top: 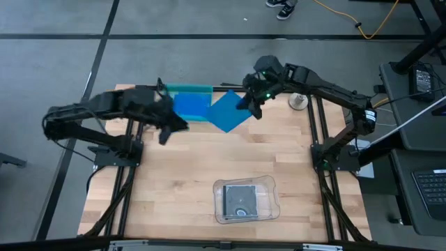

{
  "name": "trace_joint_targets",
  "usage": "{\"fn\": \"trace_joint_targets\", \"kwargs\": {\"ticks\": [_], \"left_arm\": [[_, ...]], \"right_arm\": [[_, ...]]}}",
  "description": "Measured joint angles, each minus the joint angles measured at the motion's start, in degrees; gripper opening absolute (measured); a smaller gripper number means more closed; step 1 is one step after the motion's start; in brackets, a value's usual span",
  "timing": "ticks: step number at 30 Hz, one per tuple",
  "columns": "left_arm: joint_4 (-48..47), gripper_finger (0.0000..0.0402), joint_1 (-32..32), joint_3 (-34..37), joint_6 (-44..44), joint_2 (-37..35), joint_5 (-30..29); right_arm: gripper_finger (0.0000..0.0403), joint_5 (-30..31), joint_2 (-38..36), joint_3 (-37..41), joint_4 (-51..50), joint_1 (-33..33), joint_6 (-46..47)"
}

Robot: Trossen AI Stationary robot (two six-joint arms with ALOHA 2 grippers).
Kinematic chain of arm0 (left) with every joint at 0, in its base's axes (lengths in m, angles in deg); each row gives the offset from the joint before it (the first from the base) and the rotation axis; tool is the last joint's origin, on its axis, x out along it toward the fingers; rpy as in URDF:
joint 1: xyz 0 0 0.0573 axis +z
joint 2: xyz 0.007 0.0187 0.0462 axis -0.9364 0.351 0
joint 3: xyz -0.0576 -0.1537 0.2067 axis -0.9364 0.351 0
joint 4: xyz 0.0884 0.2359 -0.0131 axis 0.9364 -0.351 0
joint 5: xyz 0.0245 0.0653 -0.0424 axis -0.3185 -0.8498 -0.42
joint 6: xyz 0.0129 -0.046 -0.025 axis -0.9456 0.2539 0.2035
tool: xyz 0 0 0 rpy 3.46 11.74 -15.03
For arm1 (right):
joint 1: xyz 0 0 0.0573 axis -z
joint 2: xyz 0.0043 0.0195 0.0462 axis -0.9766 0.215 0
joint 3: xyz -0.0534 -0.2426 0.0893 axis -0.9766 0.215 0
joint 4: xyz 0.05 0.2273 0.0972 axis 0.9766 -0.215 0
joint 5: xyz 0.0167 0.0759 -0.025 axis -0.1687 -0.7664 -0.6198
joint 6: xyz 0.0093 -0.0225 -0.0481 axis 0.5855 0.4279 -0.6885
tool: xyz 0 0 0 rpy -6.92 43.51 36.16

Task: Pick & place jewel cases by type
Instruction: Put the dark blue CD case into the light blue bin

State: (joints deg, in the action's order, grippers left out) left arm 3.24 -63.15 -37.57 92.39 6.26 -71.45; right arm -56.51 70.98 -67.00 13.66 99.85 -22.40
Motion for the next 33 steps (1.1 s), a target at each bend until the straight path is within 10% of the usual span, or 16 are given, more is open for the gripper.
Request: {"fn": "trace_joint_targets", "kwargs": {"ticks": [18,28,33], "left_arm": [[-0.3,0.0089,0.1,0.0,-5.2,-10.1,-34.0],[-1.9,0.0087,0.1,0.0,-10.3,-11.3,-41.8],[-3.6,0.0088,0.2,0.0,-16.4,-12.9,-45.3]], "right_arm": [[0.0048,2.3,-0.5,0.6,3.7,15.1,10.9],[0.0047,-8.8,-0.4,24.5,49.5,18.9,44.6],[0.0047,4.5,0.9,35.1,78.1,15.8,65.8]]}}
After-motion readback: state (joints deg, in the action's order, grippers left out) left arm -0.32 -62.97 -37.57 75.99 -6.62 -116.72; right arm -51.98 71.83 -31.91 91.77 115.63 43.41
